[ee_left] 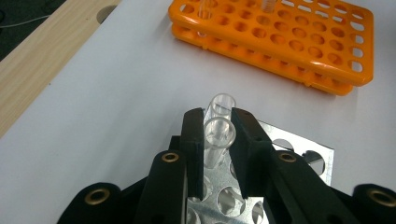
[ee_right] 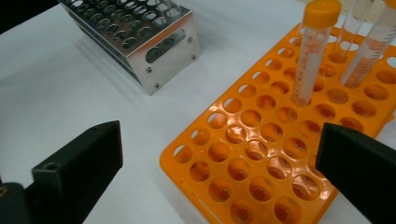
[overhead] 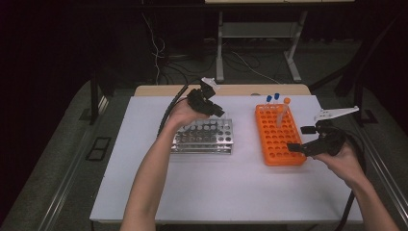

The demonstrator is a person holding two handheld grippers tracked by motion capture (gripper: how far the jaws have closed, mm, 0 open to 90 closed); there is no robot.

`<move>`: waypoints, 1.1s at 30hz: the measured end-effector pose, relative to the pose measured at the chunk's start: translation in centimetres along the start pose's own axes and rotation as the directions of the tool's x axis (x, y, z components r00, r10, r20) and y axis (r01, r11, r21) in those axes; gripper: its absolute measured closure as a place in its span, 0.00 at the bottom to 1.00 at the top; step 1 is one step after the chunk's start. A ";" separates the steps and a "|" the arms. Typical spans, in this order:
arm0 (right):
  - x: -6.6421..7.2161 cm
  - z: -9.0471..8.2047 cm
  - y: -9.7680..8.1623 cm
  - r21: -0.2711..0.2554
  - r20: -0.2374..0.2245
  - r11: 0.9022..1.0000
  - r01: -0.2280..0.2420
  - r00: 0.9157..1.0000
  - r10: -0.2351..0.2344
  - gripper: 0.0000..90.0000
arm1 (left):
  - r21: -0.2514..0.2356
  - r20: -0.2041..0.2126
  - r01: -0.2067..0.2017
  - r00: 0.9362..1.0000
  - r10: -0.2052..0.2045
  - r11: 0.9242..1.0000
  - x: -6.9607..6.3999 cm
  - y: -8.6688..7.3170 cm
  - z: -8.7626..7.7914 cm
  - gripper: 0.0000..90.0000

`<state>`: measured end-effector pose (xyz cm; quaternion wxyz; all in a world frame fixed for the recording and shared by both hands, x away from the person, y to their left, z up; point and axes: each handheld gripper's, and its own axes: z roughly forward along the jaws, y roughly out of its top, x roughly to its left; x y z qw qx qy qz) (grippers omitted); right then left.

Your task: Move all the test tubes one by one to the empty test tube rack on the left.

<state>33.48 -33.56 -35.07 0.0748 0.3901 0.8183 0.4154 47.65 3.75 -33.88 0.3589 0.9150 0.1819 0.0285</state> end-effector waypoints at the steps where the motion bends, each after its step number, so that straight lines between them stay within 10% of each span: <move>1: -0.2 0.1 0.0 -0.001 0.000 1.000 -0.003 1.000 0.003 0.00 | 0.001 0.000 0.000 1.000 0.000 1.000 0.0 -0.1 0.1 0.83; 33: -4.5 3.8 2.8 0.036 0.044 0.999 -0.025 0.999 0.023 0.00 | -0.103 -0.008 0.100 0.995 -0.101 0.990 -3.8 -1.5 -4.6 0.29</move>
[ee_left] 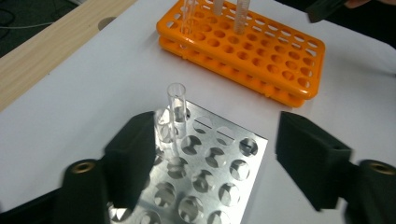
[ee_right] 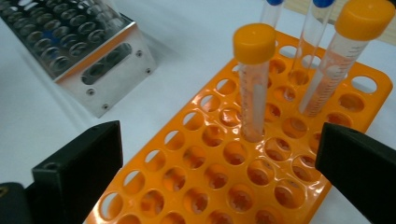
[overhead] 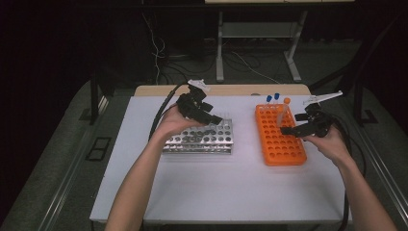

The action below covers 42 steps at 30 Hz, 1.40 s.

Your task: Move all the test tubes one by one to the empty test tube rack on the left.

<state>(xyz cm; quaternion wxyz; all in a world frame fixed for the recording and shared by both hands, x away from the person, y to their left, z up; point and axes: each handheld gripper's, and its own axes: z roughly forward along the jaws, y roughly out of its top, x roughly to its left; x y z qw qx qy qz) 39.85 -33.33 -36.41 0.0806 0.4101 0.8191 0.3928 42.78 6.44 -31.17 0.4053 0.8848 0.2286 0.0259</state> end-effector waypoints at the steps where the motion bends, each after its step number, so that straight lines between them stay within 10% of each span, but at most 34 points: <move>1: -0.2 0.2 0.0 0.001 0.002 1.000 -0.002 1.000 0.002 0.00 | -0.005 0.001 0.004 1.000 -0.004 1.000 -0.2 -0.1 -0.3 0.26; 14: -1.7 2.0 -0.2 -0.004 0.024 1.000 -0.014 1.000 0.014 0.16 | -0.053 -0.014 0.028 0.999 -0.029 0.998 -2.9 -2.8 -2.5 0.00; 36: -1.6 5.2 -0.1 0.023 0.139 0.999 0.041 0.989 -0.044 0.80 | -0.066 0.004 -0.009 1.000 0.010 0.998 -6.4 -6.4 -3.6 0.00; 42: -1.0 4.9 0.2 0.019 0.159 0.998 0.063 0.985 -0.065 0.82 | -0.068 0.001 -0.010 1.000 0.010 0.998 -6.5 -6.4 -3.6 0.00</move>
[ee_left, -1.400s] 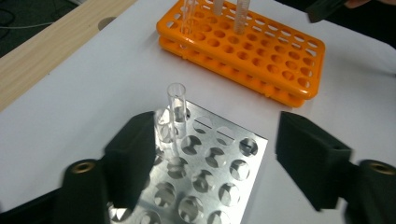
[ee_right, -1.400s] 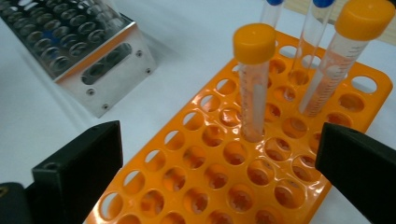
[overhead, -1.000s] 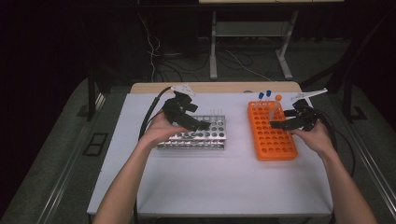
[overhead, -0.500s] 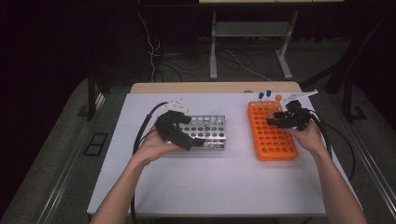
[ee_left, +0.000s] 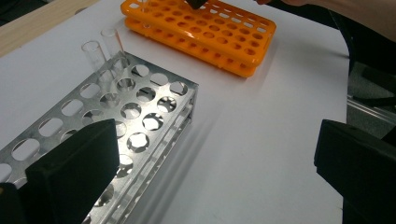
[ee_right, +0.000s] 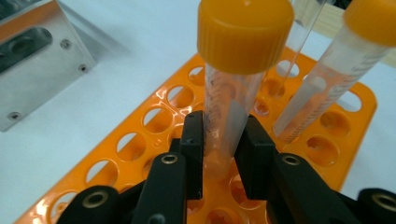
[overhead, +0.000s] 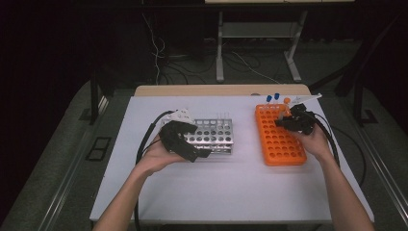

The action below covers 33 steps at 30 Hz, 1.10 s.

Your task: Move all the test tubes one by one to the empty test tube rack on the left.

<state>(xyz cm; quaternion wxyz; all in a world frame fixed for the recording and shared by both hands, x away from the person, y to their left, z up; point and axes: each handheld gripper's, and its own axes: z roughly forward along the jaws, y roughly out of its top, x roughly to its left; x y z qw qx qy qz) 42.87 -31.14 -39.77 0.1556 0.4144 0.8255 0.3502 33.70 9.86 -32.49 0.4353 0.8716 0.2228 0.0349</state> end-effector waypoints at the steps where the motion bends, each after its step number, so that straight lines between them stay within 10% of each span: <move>1: 0.0 -0.2 0.1 -0.005 -0.004 1.000 0.001 1.000 -0.001 0.82 | -0.001 -0.001 0.002 1.000 -0.002 1.000 0.0 0.0 0.0 0.00; 15: 1.6 -4.2 2.4 -0.030 0.002 0.998 0.049 0.999 -0.049 0.82 | 0.006 -0.004 -0.002 1.000 0.002 1.000 0.1 0.1 -0.1 0.00; 33: 6.2 -7.8 1.9 -0.024 -0.125 0.996 0.089 0.988 -0.092 0.82 | 0.001 0.003 -0.026 1.000 0.026 1.000 -0.6 0.7 -0.3 0.00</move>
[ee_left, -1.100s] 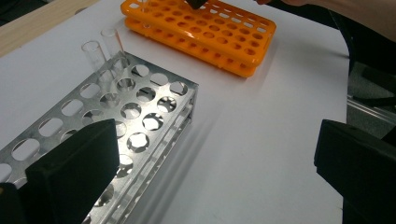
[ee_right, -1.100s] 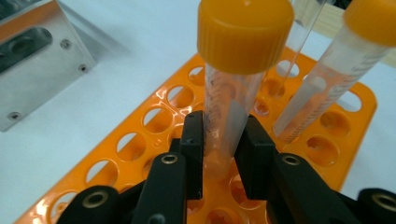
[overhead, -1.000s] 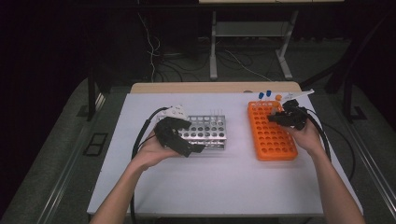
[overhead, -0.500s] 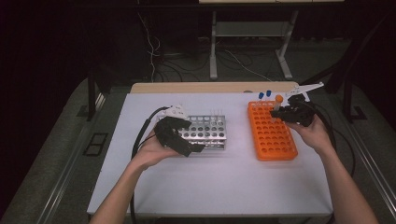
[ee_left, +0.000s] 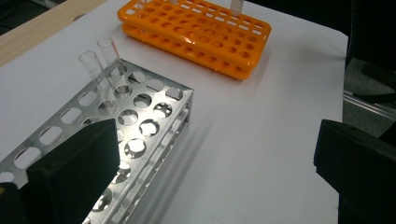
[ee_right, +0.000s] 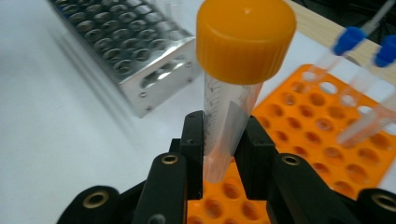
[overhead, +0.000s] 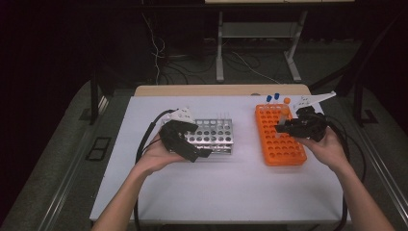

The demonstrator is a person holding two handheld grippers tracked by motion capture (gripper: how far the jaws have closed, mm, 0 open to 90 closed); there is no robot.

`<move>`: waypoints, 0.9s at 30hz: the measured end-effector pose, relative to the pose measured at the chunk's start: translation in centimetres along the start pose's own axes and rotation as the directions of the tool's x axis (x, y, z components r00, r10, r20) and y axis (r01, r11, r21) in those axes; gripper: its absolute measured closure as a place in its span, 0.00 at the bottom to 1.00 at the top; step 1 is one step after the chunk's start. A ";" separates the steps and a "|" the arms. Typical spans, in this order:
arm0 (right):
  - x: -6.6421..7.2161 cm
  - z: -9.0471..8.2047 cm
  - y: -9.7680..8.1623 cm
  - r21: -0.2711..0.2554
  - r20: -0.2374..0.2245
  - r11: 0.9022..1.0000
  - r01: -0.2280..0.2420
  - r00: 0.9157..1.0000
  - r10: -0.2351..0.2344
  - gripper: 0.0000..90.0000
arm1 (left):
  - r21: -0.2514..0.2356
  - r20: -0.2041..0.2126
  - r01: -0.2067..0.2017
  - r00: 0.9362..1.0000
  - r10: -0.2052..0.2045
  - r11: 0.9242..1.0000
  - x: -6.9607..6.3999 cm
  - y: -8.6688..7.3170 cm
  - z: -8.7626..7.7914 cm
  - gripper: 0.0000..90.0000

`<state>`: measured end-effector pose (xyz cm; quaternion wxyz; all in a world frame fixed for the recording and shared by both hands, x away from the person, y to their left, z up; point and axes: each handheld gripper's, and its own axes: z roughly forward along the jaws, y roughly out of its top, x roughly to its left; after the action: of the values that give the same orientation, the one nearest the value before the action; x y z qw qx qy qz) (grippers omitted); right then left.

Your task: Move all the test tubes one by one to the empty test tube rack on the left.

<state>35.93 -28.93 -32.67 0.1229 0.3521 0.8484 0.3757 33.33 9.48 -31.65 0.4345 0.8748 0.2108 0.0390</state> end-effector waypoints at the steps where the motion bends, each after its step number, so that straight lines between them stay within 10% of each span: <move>1: 0.5 0.0 0.0 0.000 -0.008 1.000 0.007 1.000 -0.007 0.82 | 0.000 0.000 -0.003 1.000 0.003 1.000 -0.1 0.1 0.0 0.00; 27: 9.3 3.0 1.1 0.036 -0.213 0.981 0.189 0.961 -0.177 0.82 | 0.028 0.054 -0.086 0.995 0.085 0.996 -1.6 3.0 1.7 0.03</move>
<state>31.26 -20.34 -33.42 0.0575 0.2341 0.8956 0.3740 33.29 5.96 -30.16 0.4244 0.8903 0.1621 0.0312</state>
